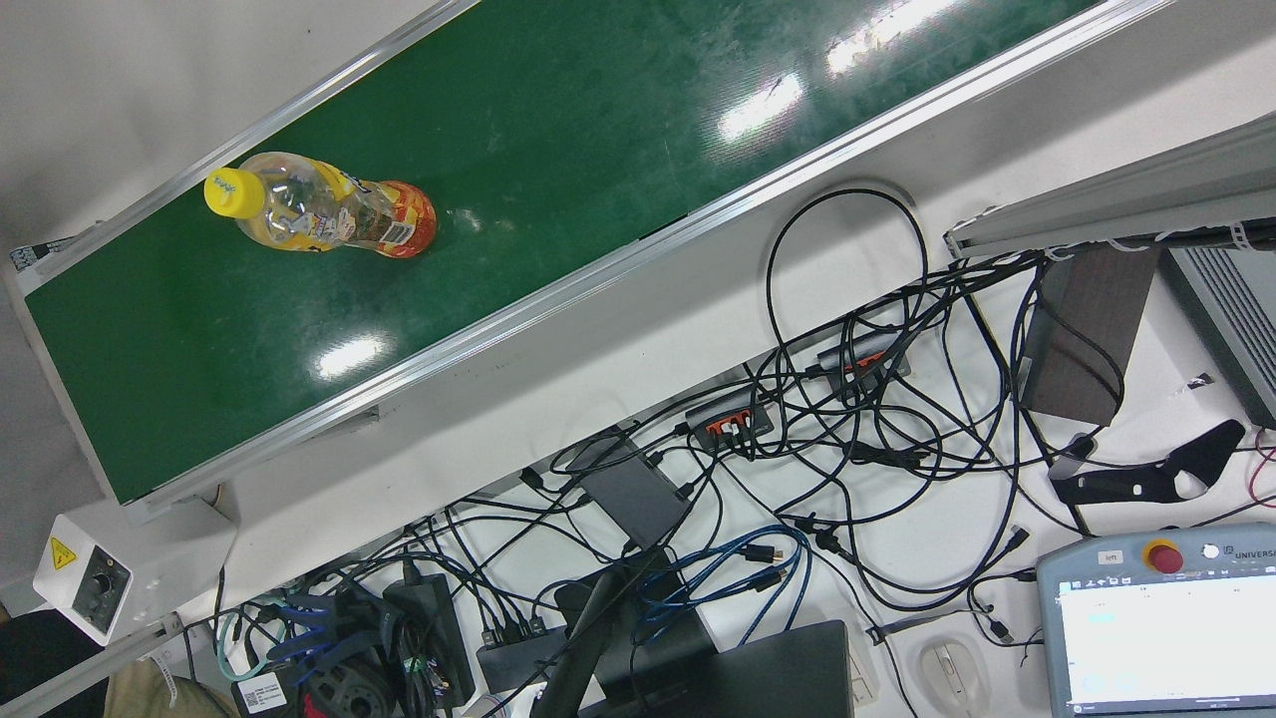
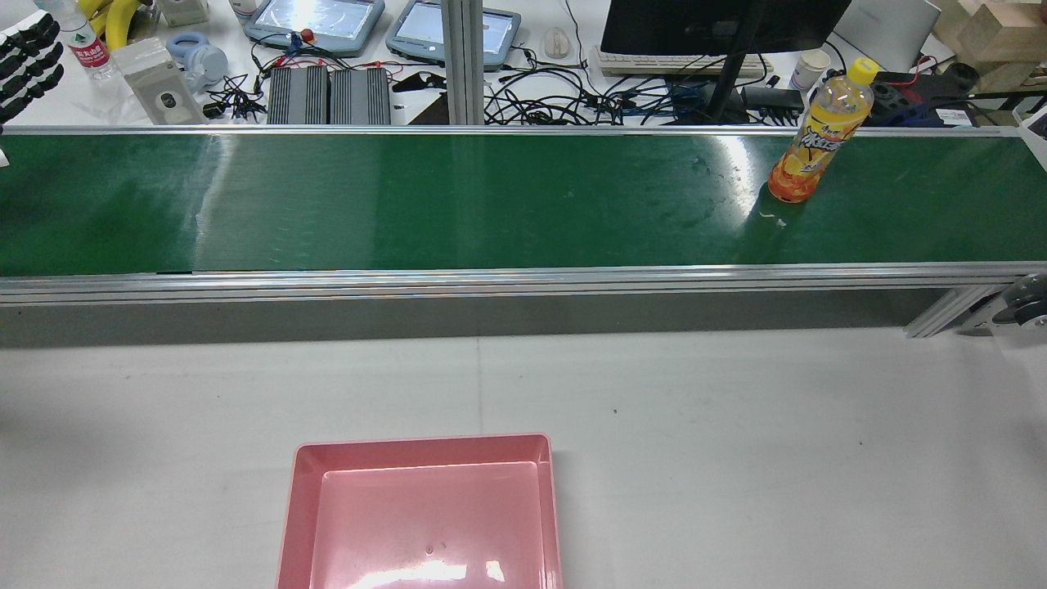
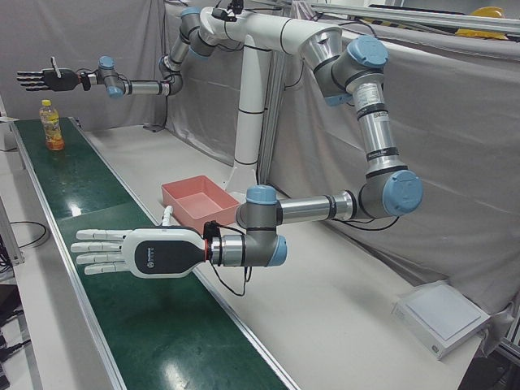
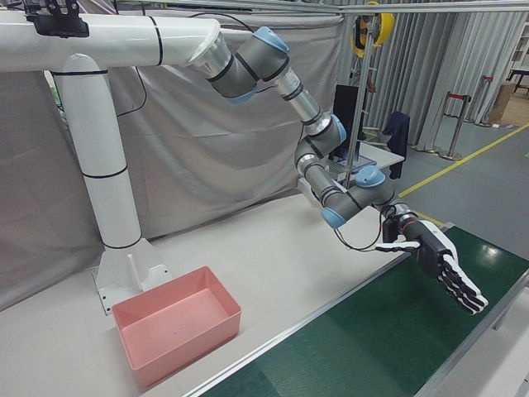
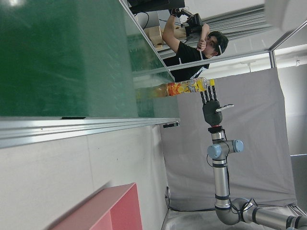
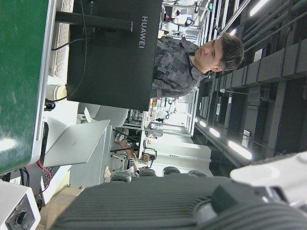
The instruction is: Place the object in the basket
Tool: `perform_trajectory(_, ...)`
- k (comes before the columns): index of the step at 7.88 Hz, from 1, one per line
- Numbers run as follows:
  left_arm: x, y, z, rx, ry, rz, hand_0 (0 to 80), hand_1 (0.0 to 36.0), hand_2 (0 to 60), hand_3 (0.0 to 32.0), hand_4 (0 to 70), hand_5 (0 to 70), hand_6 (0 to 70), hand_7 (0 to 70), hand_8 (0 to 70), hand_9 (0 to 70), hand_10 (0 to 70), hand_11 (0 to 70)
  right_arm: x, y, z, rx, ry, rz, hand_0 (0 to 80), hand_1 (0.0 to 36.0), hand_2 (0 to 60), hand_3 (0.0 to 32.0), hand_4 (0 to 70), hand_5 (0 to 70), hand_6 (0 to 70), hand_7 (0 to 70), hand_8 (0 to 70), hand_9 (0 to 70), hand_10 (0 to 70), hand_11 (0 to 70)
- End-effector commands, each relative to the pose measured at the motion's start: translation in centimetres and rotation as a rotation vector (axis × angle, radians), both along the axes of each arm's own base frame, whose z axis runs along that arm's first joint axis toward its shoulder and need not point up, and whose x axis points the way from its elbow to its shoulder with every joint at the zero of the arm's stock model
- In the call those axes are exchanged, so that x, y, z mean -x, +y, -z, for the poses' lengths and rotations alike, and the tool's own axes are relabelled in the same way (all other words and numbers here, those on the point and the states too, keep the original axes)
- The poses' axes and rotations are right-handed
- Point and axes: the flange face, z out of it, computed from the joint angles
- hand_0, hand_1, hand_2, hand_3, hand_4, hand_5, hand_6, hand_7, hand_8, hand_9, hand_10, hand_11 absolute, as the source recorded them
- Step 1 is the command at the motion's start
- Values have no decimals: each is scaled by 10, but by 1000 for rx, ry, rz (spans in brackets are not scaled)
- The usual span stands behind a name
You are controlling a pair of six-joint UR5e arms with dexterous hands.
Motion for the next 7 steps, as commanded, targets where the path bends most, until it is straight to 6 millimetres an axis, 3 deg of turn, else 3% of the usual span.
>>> perform_trajectory(1, 1, 1, 0, 1, 0, 1, 634, 83, 0, 0, 64, 0, 0, 0, 0, 0, 0, 0, 0, 0, 0, -1, 0, 0, 0, 0, 0, 0, 0, 0, 0, 0, 0, 0, 0, 0)
perform_trajectory(3, 3, 1, 0, -2, 1, 4, 599, 67, 0, 6, 55, 0, 0, 0, 0, 0, 0, 0, 0, 0, 0, 1, 0, 0, 0, 0, 0, 0, 0, 0, 0, 0, 0, 0, 0, 0)
perform_trajectory(7, 5, 0, 2, -7, 1, 8, 619, 79, 0, 14, 47, 0, 0, 0, 0, 0, 0, 0, 0, 1, -2, 4, 0, 0, 0, 0, 0, 0, 0, 0, 0, 0, 0, 0, 0, 0)
